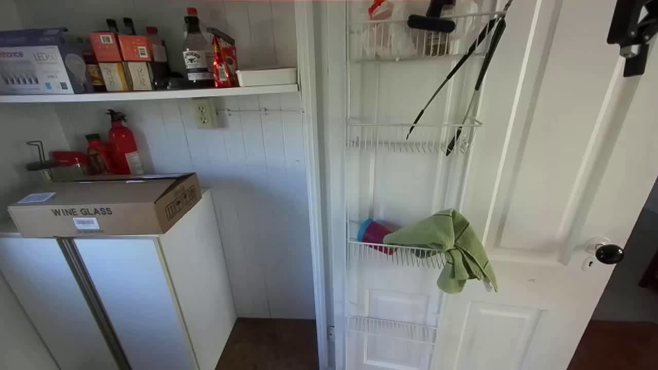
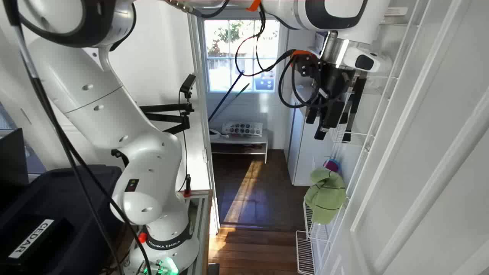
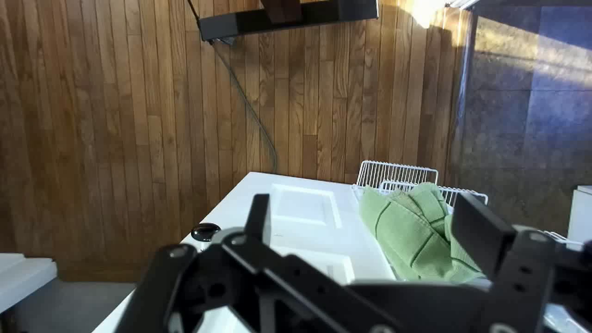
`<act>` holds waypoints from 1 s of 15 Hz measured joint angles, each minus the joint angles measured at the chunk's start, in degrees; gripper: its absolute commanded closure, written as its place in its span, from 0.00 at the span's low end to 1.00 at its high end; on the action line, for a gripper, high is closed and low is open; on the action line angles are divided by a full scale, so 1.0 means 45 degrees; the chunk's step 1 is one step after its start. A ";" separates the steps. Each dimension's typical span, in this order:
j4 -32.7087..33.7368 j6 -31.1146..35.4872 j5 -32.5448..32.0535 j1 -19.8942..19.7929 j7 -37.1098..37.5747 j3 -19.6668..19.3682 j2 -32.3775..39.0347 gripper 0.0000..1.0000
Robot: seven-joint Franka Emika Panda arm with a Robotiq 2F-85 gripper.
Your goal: Move the black tongs to the second shelf.
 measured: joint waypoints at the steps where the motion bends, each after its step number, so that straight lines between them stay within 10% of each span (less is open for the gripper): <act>1: 0.0000 0.0002 0.0000 0.0000 0.0000 0.0000 0.0000 0.00; 15: 0.1781 0.0466 0.2720 0.0025 -0.0531 -0.0960 -0.0079 0.00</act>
